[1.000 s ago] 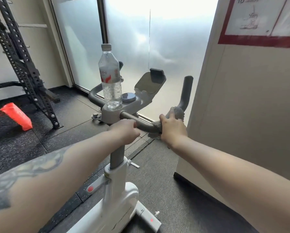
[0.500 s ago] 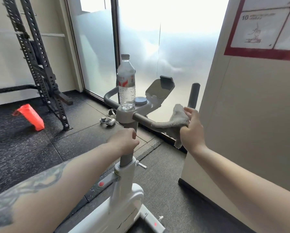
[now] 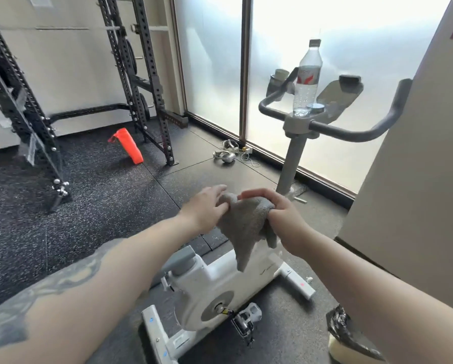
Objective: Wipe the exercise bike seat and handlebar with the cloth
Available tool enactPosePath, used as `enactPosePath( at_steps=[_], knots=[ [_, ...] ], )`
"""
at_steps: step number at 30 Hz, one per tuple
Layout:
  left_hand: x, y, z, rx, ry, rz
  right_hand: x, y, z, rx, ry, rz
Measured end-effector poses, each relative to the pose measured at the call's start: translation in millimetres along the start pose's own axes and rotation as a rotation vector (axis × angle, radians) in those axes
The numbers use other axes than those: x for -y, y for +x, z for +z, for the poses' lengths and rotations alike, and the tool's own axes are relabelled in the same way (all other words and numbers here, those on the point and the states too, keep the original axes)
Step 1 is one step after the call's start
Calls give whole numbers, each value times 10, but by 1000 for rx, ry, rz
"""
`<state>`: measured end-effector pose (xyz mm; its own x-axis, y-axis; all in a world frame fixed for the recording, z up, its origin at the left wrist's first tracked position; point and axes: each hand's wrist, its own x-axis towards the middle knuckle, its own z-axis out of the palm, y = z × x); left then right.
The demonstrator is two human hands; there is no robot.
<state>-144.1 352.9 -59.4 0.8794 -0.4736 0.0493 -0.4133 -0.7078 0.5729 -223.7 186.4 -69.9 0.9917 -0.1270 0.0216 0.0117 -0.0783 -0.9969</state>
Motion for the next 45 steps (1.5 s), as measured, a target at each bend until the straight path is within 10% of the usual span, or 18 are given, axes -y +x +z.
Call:
enactPosePath(
  at_steps=[4, 12, 17, 25, 34, 41, 45],
  knots=[
    [513, -615, -173, 213, -271, -145, -47, -260, 544, 73, 13, -2],
    [827, -1516, -364, -38, -870, -435, -359, -752, 1330, -148, 174, 416],
    [1076, -1943, -405, -116, -834, -482, -269, -1031, 1835, 79, 688, 728],
    [1834, -2219, -719, 6, -640, -334, -365, -1062, 2649, 55, 934, 620],
    [2980, -2108, -1258, 215, -32, -207, -713, -1086, 3732, -353, 486, 837],
    [3333, -1759, -1096, 228, -31, -231, -997, -1035, 3348, -835, 237, 650],
    [3401, -1627, -896, 238, 26, -190, -1171, -900, 3278, -760, -10, 605]
  ],
)
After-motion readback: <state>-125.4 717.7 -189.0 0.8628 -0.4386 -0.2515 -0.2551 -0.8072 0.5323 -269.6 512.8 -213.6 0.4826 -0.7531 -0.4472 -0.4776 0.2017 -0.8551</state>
